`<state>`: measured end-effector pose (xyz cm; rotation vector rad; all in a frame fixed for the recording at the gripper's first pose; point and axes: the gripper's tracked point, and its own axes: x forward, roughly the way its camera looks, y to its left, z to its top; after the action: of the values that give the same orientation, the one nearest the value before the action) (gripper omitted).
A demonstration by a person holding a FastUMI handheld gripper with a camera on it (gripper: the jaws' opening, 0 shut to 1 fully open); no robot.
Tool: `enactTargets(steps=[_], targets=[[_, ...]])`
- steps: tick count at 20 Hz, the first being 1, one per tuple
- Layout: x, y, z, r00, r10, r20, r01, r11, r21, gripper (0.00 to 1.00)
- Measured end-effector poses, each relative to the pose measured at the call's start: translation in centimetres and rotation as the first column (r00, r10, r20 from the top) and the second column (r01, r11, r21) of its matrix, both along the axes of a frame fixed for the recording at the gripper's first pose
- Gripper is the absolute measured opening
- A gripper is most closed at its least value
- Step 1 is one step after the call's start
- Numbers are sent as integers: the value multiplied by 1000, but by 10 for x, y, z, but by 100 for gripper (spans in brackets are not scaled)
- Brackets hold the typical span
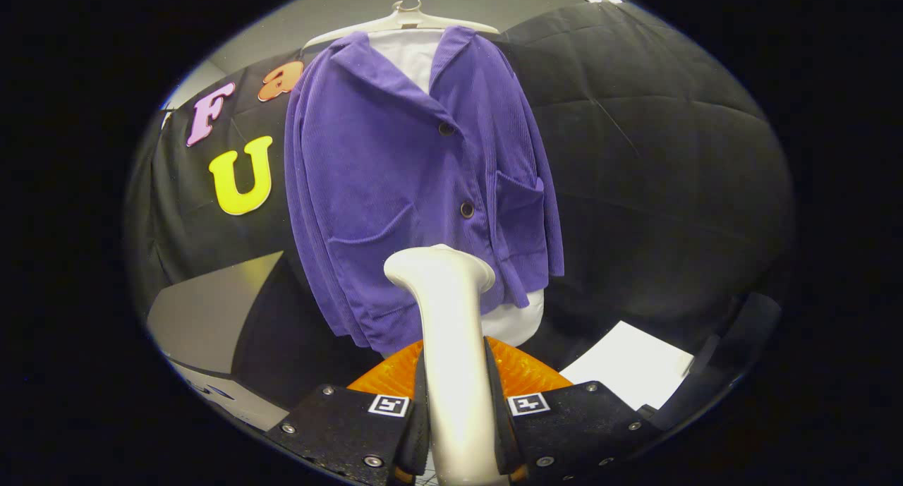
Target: Iron the clothes twice with a garment steamer, once on the left side and once on the right side.
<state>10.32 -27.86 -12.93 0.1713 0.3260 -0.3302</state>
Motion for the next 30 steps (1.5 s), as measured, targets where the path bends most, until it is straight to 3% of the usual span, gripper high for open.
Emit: enactTargets(steps=[7,15,24,30], targets=[[-17,-35,98,986,23,166,-18,999,-32,36],[-4,-66,176,948,36,317,-37,999,-4,36],[52,-88,243,893,13,449,-17,1000,6,36],[87,-104,249,876,-2,482,-7,1000,16,36]])
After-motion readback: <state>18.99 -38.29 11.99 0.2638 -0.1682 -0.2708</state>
